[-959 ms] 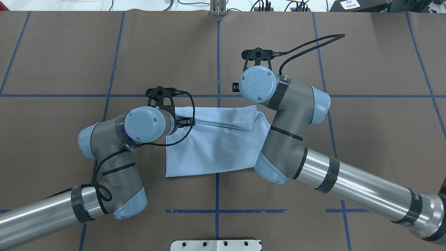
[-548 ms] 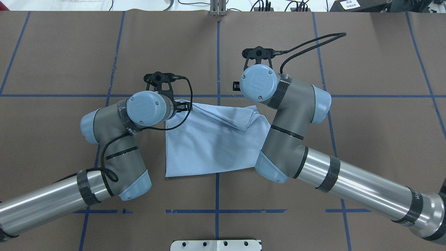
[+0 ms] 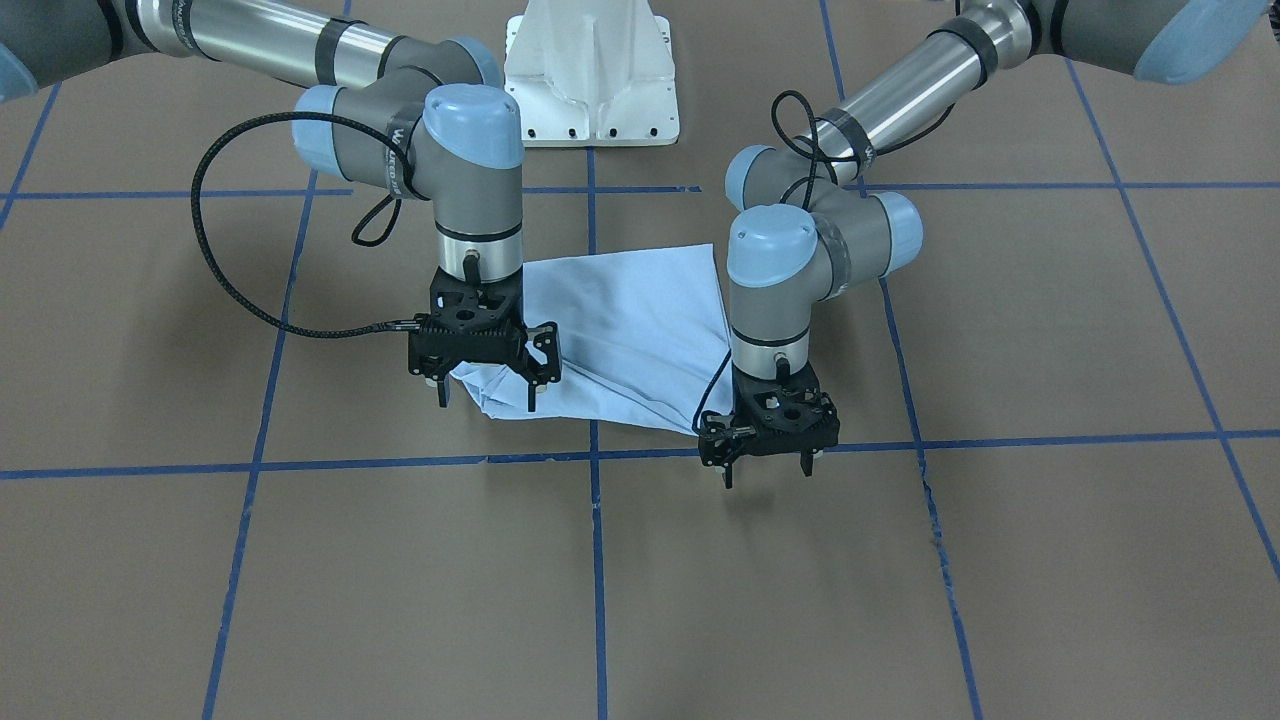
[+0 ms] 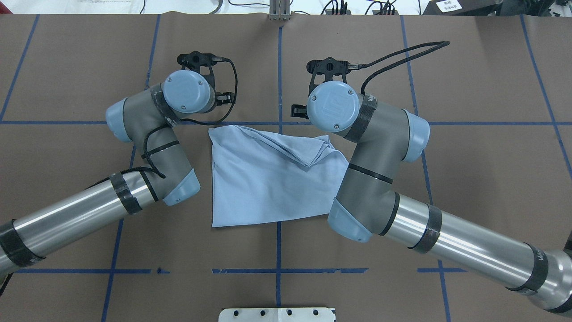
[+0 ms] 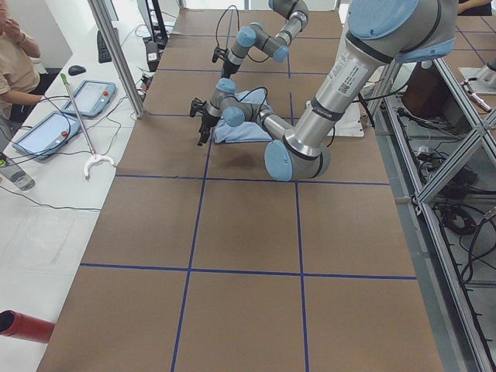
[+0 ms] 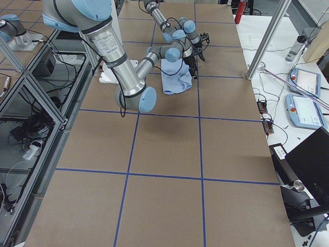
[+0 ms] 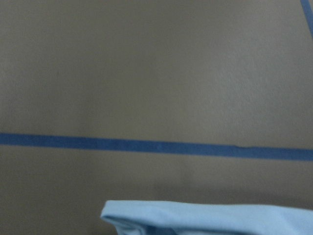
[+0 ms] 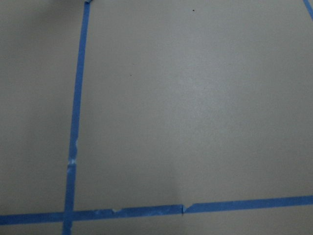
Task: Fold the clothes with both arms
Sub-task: 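Release the shirt and raise the left gripper away while the right gripper holds, then lower the right gripper onto the shirt's folded edge nearest the robot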
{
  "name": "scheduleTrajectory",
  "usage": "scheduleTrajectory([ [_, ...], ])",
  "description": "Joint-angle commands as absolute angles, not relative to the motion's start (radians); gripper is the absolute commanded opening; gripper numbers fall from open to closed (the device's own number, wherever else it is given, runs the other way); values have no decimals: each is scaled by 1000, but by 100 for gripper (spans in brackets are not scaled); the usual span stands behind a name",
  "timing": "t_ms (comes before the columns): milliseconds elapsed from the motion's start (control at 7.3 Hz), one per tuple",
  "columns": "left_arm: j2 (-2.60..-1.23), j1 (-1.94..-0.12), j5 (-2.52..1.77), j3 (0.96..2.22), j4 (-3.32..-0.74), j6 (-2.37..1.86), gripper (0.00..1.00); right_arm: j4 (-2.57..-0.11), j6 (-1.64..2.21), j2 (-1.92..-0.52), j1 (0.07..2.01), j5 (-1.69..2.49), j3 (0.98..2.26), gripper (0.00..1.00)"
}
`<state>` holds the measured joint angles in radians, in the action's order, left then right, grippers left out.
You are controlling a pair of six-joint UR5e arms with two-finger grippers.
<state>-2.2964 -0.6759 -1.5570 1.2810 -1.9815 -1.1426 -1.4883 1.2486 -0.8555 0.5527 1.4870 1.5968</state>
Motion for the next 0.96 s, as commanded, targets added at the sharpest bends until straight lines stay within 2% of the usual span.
scheduleTrajectory([
  [0,-2225,-747,-1734,1319,-2133,-1014,100,-1499,1296,-854,478,1470,1621,100],
  [137,-2180,-749,-1741,1365,-2157,-1011,100,-1500,1296,-850,439,1404,1603,100],
  [548,-2175,-750,-1741,1378,-2160,-1019,100,-1658,1335,-810,376,1297,1574,100],
  [685,-2174,-750,-1740,1379,-2160,-1022,100,-1658,1333,-811,370,1252,1553,96],
  [822,-2174,-750,-1740,1379,-2160,-1023,100,-1655,1335,-811,368,1244,1527,71],
])
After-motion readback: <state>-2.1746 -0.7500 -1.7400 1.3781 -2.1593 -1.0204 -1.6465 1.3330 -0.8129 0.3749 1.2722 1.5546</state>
